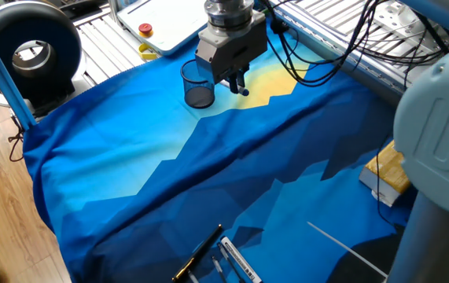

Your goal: Put the pen into the pen holder

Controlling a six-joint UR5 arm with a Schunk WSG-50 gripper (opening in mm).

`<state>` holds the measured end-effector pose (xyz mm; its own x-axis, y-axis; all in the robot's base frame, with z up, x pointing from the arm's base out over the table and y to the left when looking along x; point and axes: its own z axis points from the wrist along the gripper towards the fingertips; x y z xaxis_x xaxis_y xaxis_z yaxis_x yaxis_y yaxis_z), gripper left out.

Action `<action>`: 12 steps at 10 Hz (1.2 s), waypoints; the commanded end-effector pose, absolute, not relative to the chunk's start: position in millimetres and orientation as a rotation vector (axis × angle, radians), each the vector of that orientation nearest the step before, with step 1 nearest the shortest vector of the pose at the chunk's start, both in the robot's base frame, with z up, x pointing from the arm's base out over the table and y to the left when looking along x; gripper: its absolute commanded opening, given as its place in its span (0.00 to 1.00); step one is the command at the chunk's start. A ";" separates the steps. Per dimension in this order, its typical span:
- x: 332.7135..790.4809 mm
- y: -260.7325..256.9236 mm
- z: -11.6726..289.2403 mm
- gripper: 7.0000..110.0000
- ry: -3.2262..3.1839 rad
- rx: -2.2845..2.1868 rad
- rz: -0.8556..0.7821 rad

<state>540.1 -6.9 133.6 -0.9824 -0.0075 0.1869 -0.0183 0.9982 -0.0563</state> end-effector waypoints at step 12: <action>561.8 -11.0 117.2 0.00 -2.967 -0.001 0.109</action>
